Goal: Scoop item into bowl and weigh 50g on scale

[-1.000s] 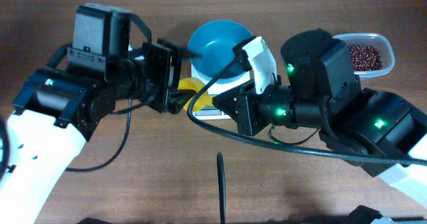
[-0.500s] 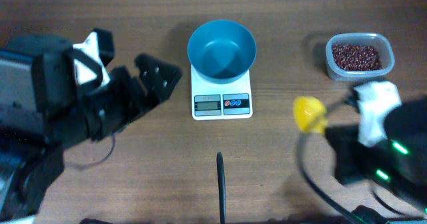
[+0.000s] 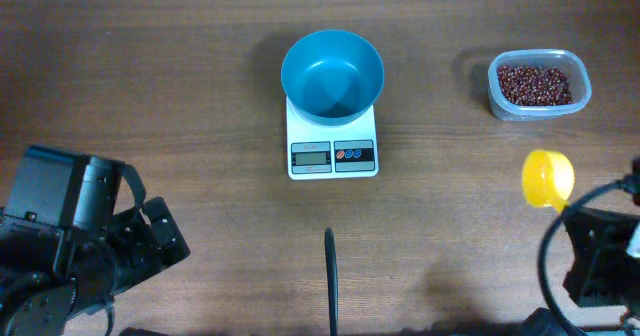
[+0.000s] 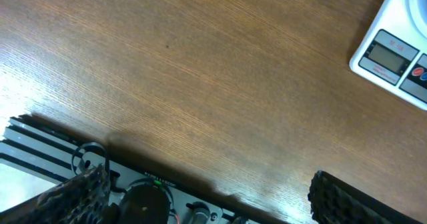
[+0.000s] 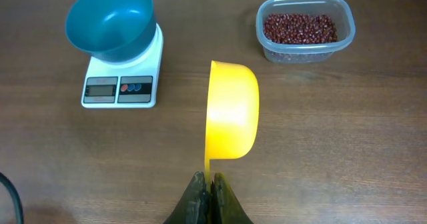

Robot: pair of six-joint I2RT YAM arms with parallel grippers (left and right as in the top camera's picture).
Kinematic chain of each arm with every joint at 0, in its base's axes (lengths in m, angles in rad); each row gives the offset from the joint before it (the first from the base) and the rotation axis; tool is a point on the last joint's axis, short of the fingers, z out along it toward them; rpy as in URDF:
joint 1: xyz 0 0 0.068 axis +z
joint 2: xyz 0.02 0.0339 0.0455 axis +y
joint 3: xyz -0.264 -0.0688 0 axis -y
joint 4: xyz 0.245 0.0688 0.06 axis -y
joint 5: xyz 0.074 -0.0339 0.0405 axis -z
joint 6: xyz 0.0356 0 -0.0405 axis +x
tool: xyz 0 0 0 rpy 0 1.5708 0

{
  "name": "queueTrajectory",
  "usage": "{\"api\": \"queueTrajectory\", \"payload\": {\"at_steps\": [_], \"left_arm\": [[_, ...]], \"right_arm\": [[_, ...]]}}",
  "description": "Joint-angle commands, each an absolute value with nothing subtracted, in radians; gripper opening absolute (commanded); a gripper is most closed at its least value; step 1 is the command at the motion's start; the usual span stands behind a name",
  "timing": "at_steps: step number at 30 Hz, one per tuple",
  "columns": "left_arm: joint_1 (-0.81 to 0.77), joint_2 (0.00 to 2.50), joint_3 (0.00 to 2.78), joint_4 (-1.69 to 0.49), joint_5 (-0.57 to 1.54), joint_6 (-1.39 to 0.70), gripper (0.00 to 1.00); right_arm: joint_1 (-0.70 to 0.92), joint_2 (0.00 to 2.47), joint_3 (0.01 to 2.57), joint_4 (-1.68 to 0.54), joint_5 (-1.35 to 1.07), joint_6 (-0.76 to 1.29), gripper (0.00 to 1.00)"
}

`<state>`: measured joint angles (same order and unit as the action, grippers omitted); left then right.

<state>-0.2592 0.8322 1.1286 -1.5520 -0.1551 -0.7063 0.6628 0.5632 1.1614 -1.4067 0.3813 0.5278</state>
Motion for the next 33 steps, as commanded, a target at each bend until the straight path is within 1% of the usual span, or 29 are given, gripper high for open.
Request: {"api": "queueTrajectory", "payload": {"at_steps": [1, 7, 10, 11, 14, 16, 17, 18, 19, 21, 24, 26, 29, 32, 33], "left_arm": [[-0.256, 0.829, 1.129, -1.555, -0.180, -0.694, 0.99], [-0.256, 0.829, 1.129, -1.555, -0.181, -0.694, 0.99], [-0.256, 0.829, 1.129, -1.526, -0.181, -0.694, 0.99], [-0.256, 0.829, 1.129, -1.491, -0.179, -0.695, 0.99], [-0.256, 0.837, 1.127, -1.278, 0.006, -0.694, 0.99], [-0.256, 0.850, 1.127, -1.203, -0.019, -0.694, 1.00], [-0.257, 0.867, 1.126, -1.174, -0.057, -0.694, 0.74], [-0.257, 0.896, 1.126, -1.152, -0.038, -0.653, 0.55], [-0.263, 0.923, 1.126, -1.145, -0.018, -0.612, 0.46], [-0.299, 1.007, 1.127, -1.127, -0.003, -0.580, 0.24], [-0.405, 1.184, 1.127, -1.002, -0.003, -0.506, 0.01], [-0.478, 1.303, 1.127, -0.905, -0.004, -0.506, 0.00], [-0.588, 1.420, 1.127, -0.803, -0.036, -0.506, 0.00], [-0.719, 1.532, 1.127, -0.697, -0.209, -0.507, 0.00], [-0.744, 1.569, 1.127, -0.673, -0.233, -0.506, 0.00]], "right_arm": [[0.666, 0.632, 1.180, -1.388, 0.406, 0.531, 0.04], [0.648, 0.967, 1.419, -1.438, 0.483, 0.502, 0.04], [0.530, 1.114, 1.533, -1.511, 0.479, 0.500, 0.04], [0.483, 1.130, 1.536, -1.510, 0.449, 0.466, 0.04], [0.358, 1.131, 1.536, -1.503, 0.352, 0.396, 0.04], [0.307, 1.127, 1.536, -1.504, 0.346, 0.382, 0.04], [0.279, 1.127, 1.536, -1.503, 0.343, 0.370, 0.04], [0.253, 1.128, 1.536, -1.502, 0.341, 0.361, 0.04], [0.239, 1.130, 1.536, -1.494, 0.324, 0.339, 0.04], [0.203, 1.131, 1.536, -1.462, 0.261, 0.317, 0.04], [0.162, 1.133, 1.536, -1.442, 0.226, 0.302, 0.04], [0.155, 1.142, 1.536, -1.442, 0.213, 0.291, 0.04], [0.155, 1.161, 1.536, -1.433, 0.213, 0.291, 0.04], [0.155, 1.199, 1.536, -1.423, 0.212, 0.292, 0.04], [0.155, 1.209, 1.536, -1.423, 0.212, 0.292, 0.04]]}}
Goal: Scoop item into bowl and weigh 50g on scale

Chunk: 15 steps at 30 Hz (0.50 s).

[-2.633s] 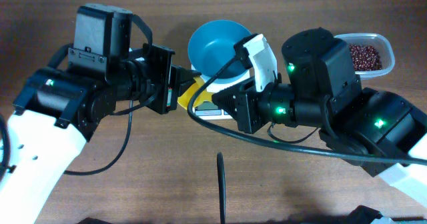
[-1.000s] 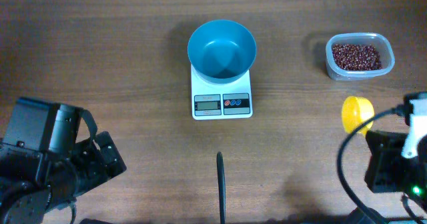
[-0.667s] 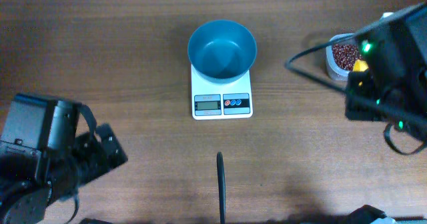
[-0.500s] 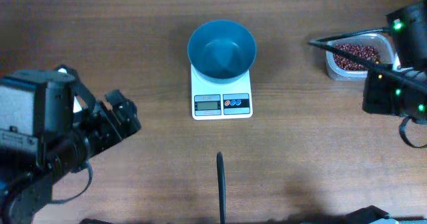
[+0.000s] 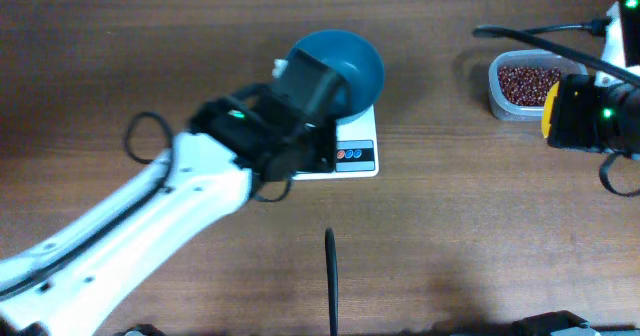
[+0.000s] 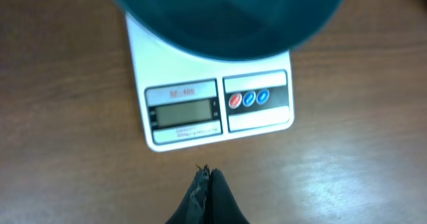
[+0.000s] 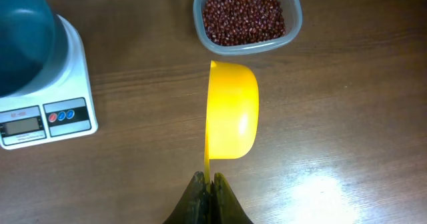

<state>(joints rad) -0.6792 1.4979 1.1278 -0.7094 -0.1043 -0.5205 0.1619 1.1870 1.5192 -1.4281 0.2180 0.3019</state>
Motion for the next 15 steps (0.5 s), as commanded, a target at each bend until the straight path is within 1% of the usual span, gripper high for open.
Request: {"api": "queueTrajectory", "payload": {"at_steps": [1, 4, 9, 15], "left_arm": [[-0.761, 1.605, 1.127, -0.641, -0.233, -0.506, 0.00], [-0.792, 1.706, 1.127, -0.564, -0.233, -0.508, 0.00], [-0.792, 1.777, 1.127, -0.481, -0.233, -0.507, 0.00], [-0.792, 1.852, 1.127, -0.452, -0.233, -0.530, 0.00]], "right_arm": [[0.155, 1.216, 1.536, -1.421, 0.212, 0.292, 0.04], [0.155, 1.234, 1.536, -1.405, 0.213, 0.292, 0.04], [0.155, 1.236, 1.536, -1.388, 0.213, 0.292, 0.04], [0.155, 1.236, 1.536, -1.382, 0.212, 0.292, 0.04]]}}
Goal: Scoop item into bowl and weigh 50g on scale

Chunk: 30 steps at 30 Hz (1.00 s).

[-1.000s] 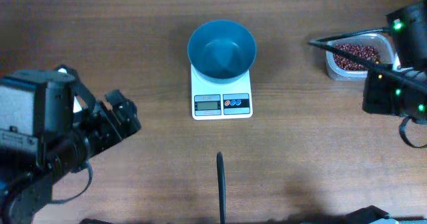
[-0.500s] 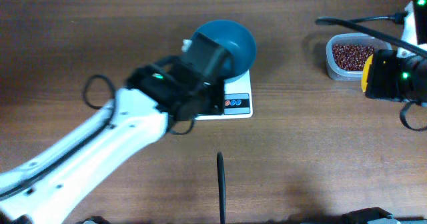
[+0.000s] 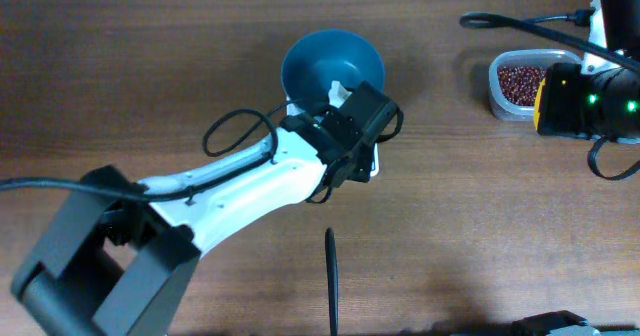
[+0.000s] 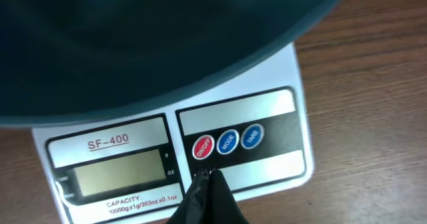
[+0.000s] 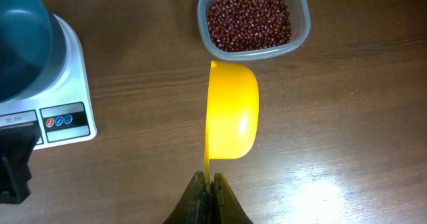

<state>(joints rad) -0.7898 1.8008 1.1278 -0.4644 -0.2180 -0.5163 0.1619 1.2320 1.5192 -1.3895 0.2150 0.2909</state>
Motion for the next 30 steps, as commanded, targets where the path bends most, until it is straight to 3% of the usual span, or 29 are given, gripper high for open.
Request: {"api": "queueTrajectory", "payload": {"at_steps": [1, 30], "left_arm": [[-0.792, 1.863, 1.127, -0.444, -0.234, -0.530, 0.00], [-0.792, 1.919, 1.106, -0.374, -0.274, -0.537, 0.00]], "right_arm": [[0.155, 1.236, 1.536, -1.382, 0.213, 0.292, 0.04], [0.155, 1.236, 1.536, -1.372, 0.186, 0.292, 0.04]]}}
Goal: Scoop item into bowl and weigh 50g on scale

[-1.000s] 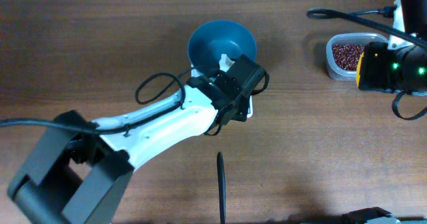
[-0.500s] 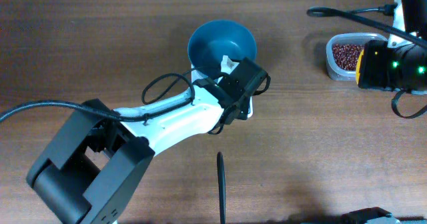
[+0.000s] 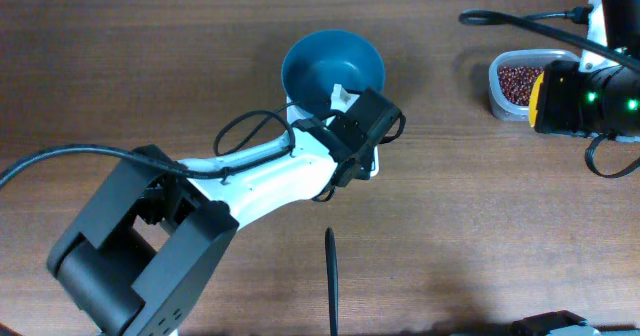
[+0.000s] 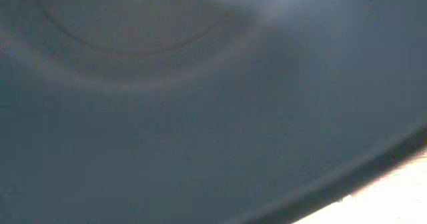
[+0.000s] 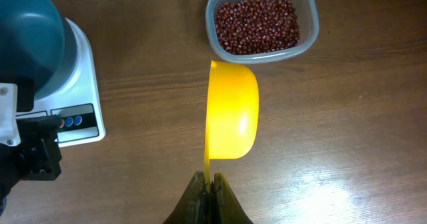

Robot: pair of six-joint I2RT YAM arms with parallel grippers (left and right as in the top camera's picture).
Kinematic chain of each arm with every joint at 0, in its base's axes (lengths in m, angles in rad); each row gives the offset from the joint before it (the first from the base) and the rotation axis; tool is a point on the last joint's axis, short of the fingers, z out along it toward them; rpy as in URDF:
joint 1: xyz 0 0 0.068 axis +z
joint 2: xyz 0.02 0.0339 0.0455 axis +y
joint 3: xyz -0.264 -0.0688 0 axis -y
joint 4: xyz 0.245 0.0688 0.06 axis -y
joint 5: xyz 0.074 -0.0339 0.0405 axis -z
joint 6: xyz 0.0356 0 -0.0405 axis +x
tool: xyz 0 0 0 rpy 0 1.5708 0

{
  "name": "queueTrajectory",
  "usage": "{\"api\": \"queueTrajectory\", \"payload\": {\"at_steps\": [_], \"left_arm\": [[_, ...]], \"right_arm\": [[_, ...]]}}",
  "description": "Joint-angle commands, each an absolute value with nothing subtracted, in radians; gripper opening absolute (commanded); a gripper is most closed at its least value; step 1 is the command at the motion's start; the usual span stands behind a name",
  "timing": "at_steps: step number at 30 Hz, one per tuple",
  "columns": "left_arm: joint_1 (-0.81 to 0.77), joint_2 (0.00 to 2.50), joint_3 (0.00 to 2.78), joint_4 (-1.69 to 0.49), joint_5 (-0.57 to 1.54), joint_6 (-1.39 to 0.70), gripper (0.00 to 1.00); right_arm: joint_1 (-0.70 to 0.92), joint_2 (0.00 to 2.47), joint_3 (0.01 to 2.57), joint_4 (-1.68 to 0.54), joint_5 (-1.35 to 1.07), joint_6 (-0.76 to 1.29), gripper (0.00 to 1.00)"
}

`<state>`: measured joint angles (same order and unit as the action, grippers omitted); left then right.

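Note:
A blue bowl point(image 3: 332, 68) stands on the white scale point(image 5: 83, 84). My left gripper point(image 3: 361, 128) is down over the scale's button panel at the bowl's near rim. Its wrist housing hides the fingers from above, and the left wrist view shows only the bowl's blue wall point(image 4: 200, 104), blurred. My right gripper point(image 5: 209, 177) is shut on the handle of a yellow scoop point(image 5: 231, 111), held on edge and empty. The scoop hangs just short of the clear tub of red beans point(image 5: 261, 25), which sits at the far right point(image 3: 512, 84).
A thin black strip point(image 3: 330, 276) lies on the wooden table in front of the scale. The right arm's cable point(image 3: 520, 24) loops above the bean tub. The left arm's base point(image 3: 140, 256) fills the near left.
My left gripper has moved further in: its camera saw shut fingertips by the red button, and now only the bowl's wall. The right gripper with the scoop has barely shifted.
At first the left arm was folded at the near left and the right gripper held the scoop near the front right. Then the left gripper, shut, was in front of the scale and the scoop near the bean tub. Later the left fingertips were at the buttons, now pressed closer.

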<state>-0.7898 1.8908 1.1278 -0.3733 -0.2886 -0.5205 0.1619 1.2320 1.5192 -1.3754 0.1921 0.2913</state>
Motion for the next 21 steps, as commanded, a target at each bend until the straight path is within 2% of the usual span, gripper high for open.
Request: {"api": "queueTrajectory", "payload": {"at_steps": [1, 6, 15, 18, 20, 21], "left_arm": [[-0.792, 1.919, 1.093, -0.375, -0.274, -0.537, 0.00], [-0.792, 1.848, 1.098, -0.445, -0.280, -0.537, 0.00], [-0.785, 1.291, 1.102, -0.807, -0.320, -0.537, 0.00], [-0.673, 1.116, 1.102, -0.804, -0.346, -0.536, 0.01], [-0.559, 1.047, 1.102, -0.913, -0.242, -0.526, 0.01], [-0.515, 1.032, 1.102, -0.990, -0.224, -0.525, 0.06]], "right_arm": [[0.155, 1.236, 1.536, -1.372, 0.178, 0.292, 0.04], [0.155, 1.236, 1.536, -1.373, 0.156, 0.292, 0.04], [0.155, 1.236, 1.536, -1.350, 0.135, 0.291, 0.04], [0.155, 1.236, 1.536, -1.303, 0.134, 0.268, 0.04], [0.155, 1.236, 1.535, -1.354, 0.109, 0.269, 0.04], [0.155, 1.236, 1.534, -1.384, 0.093, 0.269, 0.04]]}}
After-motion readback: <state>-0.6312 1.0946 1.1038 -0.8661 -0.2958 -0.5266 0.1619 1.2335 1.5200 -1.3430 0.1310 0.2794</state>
